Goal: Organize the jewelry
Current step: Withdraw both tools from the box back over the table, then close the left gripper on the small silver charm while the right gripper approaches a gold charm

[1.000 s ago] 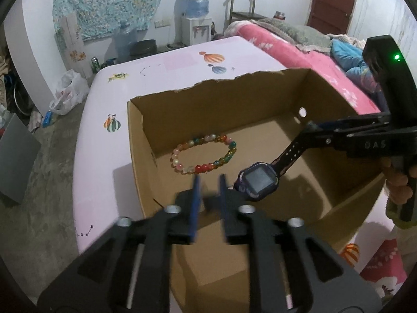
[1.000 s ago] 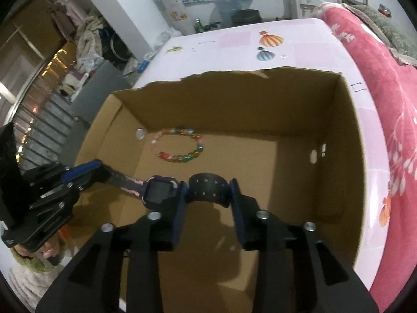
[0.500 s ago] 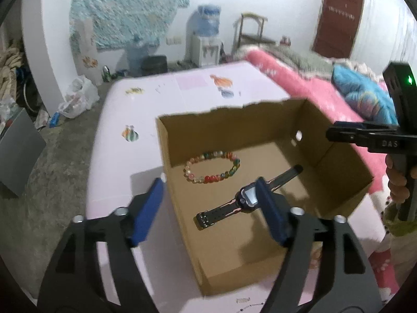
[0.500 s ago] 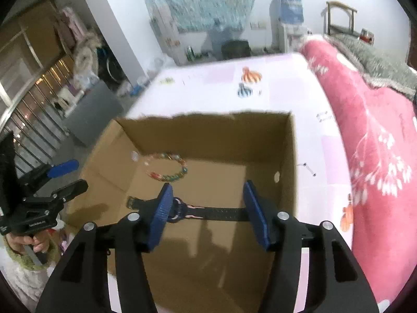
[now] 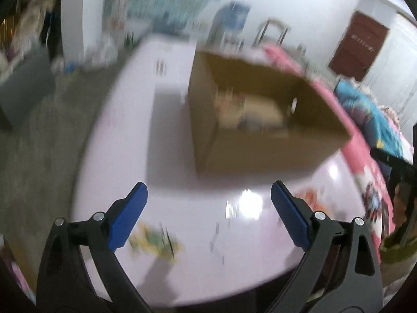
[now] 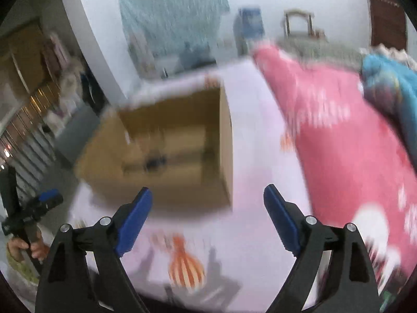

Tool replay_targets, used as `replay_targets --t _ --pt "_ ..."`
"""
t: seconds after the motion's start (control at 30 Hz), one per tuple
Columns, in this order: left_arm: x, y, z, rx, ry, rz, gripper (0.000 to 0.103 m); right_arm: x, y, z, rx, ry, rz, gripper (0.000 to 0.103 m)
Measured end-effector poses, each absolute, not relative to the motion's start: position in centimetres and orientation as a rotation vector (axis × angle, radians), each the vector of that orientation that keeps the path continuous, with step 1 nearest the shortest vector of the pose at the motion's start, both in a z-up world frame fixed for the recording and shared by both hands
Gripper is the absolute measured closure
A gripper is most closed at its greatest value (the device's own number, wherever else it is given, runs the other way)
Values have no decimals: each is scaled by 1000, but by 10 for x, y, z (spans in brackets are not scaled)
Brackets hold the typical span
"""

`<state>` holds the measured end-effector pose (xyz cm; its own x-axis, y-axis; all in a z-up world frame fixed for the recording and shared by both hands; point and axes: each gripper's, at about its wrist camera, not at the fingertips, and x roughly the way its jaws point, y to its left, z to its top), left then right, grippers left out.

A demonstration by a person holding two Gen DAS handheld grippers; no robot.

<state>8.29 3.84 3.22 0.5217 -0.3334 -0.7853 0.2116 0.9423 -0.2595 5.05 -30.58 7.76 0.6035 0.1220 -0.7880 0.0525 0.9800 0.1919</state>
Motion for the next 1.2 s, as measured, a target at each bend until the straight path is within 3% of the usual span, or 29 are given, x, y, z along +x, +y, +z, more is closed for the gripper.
replay_targets --t 0.17,0.27,0.4,0.97,1.2 --pt "67 17 -24 -58 1094 -288 11 28 -270 1 127 1120 -12 18" --pt "63 3 -31 43 1050 -246 10 26 -257 -16 34 1137 -72 18" --pt "59 -8 -36 143 1010 -227 7 29 -246 -20 -95 1111 -110 7" --pt "65 -4 -43 140 1015 -255 7 23 -261 -19 -75 1137 -38 7" --pt "68 -1 -44 156 1009 -297 7 14 -223 14 -56 1000 134 7"
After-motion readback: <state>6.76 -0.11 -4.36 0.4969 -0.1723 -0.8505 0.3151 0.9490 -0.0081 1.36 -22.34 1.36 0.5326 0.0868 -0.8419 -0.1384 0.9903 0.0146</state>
